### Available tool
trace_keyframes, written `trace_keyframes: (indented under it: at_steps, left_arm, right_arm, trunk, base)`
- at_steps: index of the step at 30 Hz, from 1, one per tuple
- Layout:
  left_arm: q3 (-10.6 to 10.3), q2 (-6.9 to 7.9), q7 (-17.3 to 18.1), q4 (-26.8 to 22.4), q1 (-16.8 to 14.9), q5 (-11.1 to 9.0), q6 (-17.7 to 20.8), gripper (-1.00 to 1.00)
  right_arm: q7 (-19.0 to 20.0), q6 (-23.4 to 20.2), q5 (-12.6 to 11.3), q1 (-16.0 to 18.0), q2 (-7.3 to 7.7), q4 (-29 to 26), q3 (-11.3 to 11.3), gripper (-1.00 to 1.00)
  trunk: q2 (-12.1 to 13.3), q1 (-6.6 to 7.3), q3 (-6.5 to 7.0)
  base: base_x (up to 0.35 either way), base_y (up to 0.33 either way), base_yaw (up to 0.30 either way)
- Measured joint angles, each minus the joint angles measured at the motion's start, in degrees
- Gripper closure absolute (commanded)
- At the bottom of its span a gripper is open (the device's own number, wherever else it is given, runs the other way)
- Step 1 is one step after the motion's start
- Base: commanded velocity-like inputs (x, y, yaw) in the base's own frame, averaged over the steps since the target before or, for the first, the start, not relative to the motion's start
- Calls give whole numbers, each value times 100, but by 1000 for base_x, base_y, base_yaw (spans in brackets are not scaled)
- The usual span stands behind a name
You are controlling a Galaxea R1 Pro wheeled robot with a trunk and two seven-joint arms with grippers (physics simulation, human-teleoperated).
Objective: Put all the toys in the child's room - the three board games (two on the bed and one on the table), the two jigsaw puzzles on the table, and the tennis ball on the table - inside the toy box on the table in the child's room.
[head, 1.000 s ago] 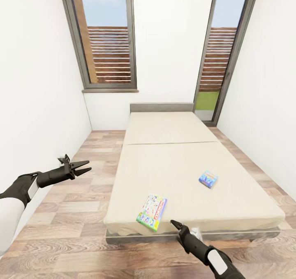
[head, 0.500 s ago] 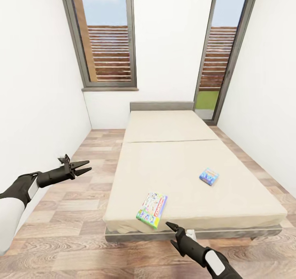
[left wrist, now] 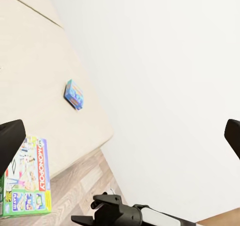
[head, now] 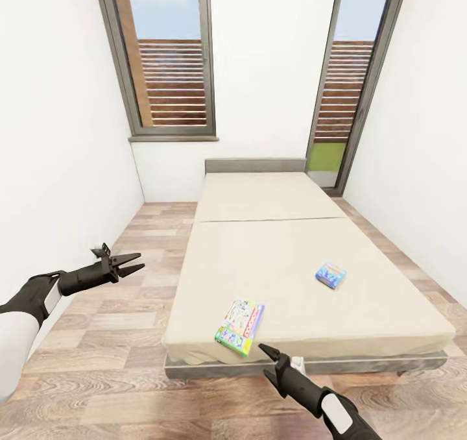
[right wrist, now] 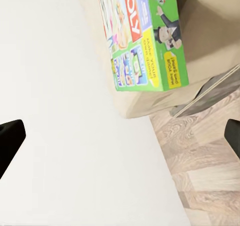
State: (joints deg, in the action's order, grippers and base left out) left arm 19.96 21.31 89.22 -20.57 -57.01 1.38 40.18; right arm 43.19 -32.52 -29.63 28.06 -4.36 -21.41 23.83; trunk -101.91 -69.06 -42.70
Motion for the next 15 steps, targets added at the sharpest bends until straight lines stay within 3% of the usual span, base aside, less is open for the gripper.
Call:
trace_keyframes:
  at_steps: [8, 15]
  left_arm:
    - [1, 0, 9, 0, 0, 1, -8, -100]
    - [4, -3, 2, 0, 0, 4, -2, -100]
  right_arm:
    - [20, 5, 1, 3, 12, -1, -119, -100]
    - [8, 6, 1, 4, 19, -1, -132, -100]
  trunk:
    - [0, 0, 0]
    - [0, 1, 0]
  base:
    - [1, 5, 0]
    - [49, 123, 0]
